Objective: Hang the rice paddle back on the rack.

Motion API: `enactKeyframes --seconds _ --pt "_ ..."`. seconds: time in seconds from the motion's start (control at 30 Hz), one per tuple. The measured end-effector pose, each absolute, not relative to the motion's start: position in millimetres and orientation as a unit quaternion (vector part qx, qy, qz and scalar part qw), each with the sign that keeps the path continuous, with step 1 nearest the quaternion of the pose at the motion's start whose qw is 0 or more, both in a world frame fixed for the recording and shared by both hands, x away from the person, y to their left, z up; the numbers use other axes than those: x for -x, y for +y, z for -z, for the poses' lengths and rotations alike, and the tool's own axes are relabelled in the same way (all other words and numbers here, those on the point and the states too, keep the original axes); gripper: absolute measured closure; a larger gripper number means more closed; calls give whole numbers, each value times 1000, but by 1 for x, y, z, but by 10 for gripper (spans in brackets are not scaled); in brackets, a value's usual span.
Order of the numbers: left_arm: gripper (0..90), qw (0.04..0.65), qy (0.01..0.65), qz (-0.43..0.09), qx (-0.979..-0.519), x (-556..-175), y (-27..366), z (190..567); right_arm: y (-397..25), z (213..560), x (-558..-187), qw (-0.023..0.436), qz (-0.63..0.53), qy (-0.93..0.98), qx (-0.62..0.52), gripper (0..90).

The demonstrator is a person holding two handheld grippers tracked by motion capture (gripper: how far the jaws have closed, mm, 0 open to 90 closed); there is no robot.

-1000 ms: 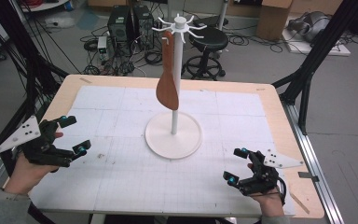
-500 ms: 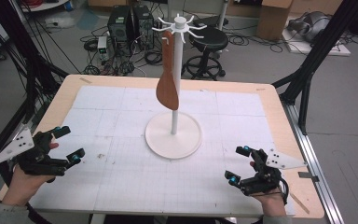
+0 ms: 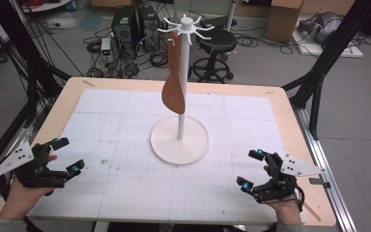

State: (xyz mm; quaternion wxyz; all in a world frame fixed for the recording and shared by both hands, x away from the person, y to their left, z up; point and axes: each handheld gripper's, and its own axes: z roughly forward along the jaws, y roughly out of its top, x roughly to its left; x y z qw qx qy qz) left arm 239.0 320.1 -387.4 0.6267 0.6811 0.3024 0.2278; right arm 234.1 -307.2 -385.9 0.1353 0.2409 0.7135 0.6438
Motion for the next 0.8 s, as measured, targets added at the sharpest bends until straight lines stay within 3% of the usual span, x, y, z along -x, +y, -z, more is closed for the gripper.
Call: enactKeyframes --seconds 0.43,0.8 --pt "18 616 300 -240 -687 -230 324 390 -321 381 -229 155 -647 705 -246 11" --pt "17 609 337 -264 -668 -226 336 391 -337 383 -225 175 -650 685 -276 11"
